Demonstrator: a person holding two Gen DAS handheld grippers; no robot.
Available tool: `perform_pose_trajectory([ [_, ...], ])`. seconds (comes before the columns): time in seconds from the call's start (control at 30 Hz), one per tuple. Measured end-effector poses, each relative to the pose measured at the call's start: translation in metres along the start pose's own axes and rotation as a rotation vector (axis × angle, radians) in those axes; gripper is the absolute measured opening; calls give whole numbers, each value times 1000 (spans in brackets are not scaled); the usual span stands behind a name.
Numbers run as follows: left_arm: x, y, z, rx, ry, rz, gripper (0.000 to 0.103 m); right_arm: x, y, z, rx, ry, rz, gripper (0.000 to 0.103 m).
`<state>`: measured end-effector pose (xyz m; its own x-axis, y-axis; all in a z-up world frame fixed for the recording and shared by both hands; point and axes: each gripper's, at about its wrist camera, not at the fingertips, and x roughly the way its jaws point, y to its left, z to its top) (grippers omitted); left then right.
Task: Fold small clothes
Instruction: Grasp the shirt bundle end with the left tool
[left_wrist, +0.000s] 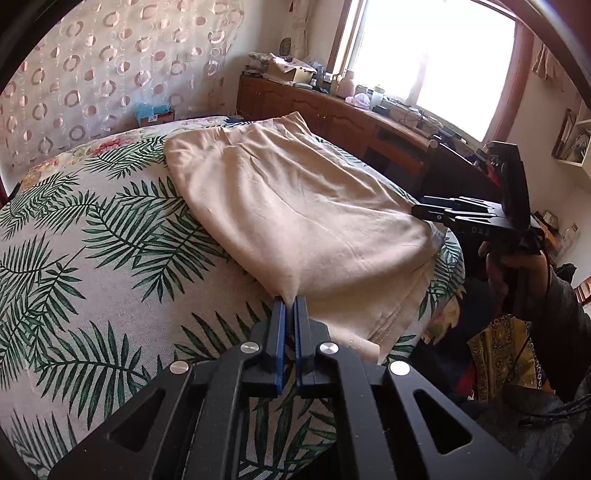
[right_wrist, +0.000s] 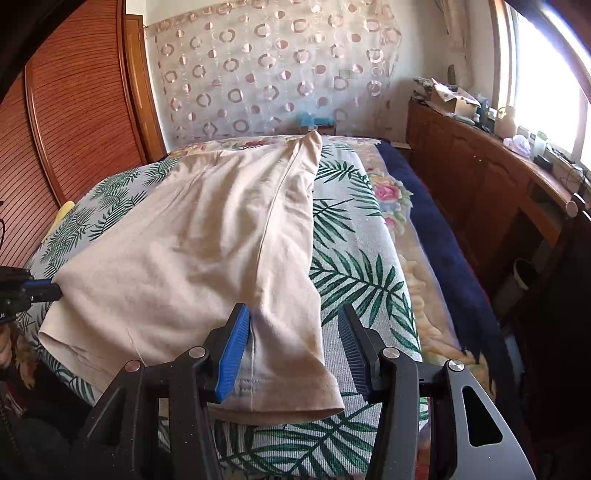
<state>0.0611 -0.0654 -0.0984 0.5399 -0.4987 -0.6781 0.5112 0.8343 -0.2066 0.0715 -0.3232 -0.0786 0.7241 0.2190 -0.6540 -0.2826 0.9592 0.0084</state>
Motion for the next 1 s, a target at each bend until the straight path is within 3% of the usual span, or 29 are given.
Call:
perform_pose_trajectory([
  [0.4,12,9,-3,-48,35,3,6,5,-6,-7,37,67,78,53],
  [0.43,15,11,-3,-60,48,-6,15,4,-7,-7,38,70,85,54],
  [0.47,18,12,-3,-67,62,-11,32,4,-6,-7,40,73,90,54],
  [0.53,20,12,-4,-70,61,-9,41,3,-3,-8,36,76,111,54],
  [0.7,23,9,-6,-64,58,-10,42,4,9,-9,-12,80,97,53],
  [0.87,21,10,-7,-79,42,-17,42,9,14,-8,-43,79,111,41],
  [0.93,21,11,-8,-80,38,-42,40,11,16,-8,-48,78,122,26],
  [1.0,22,11,-9,-85,50,-74,21,12,18,-8,-57,77,140,16],
])
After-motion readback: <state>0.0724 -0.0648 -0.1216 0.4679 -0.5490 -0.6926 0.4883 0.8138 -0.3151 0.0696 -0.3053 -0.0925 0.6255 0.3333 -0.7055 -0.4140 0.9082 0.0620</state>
